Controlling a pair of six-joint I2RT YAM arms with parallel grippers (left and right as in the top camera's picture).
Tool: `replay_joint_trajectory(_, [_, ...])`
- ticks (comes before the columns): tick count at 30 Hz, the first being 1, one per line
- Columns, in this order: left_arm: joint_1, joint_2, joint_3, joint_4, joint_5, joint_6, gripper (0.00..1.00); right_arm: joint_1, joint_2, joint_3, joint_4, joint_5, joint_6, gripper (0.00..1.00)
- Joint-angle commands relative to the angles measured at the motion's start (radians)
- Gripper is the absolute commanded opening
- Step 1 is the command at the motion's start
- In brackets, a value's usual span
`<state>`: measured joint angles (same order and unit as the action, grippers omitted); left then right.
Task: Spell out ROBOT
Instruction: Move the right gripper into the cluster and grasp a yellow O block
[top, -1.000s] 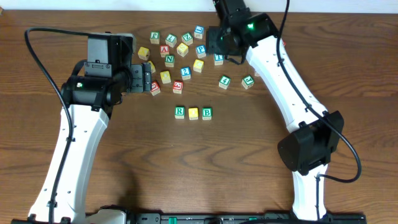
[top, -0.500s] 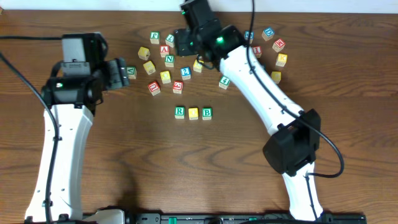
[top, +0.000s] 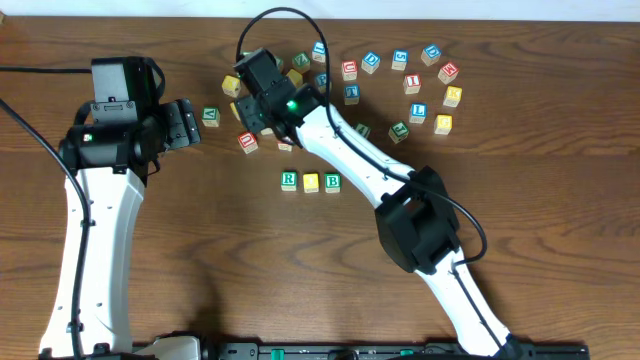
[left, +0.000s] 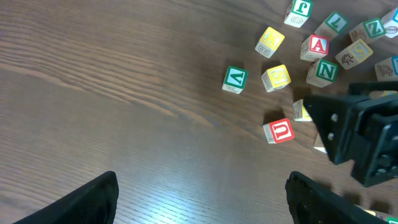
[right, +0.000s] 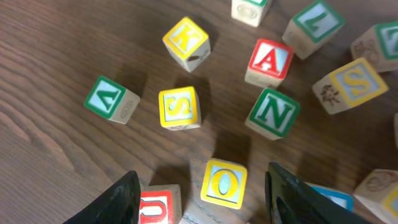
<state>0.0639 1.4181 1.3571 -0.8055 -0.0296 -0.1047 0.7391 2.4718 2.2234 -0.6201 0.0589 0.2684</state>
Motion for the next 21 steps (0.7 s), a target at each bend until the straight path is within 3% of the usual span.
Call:
replay_joint_trajectory(1, [0.005,0.002,0.007,-0.005,-0.008,-0.006,0.85,0.008,0.044,0.007,0.012,0.018,-0.016,0.59])
replay_joint_trajectory(21, [0.005,0.002,0.007,-0.005,-0.008,-0.006,0.85,0.008,0.14,0.005,0.037,0.093,-0.006,0.5])
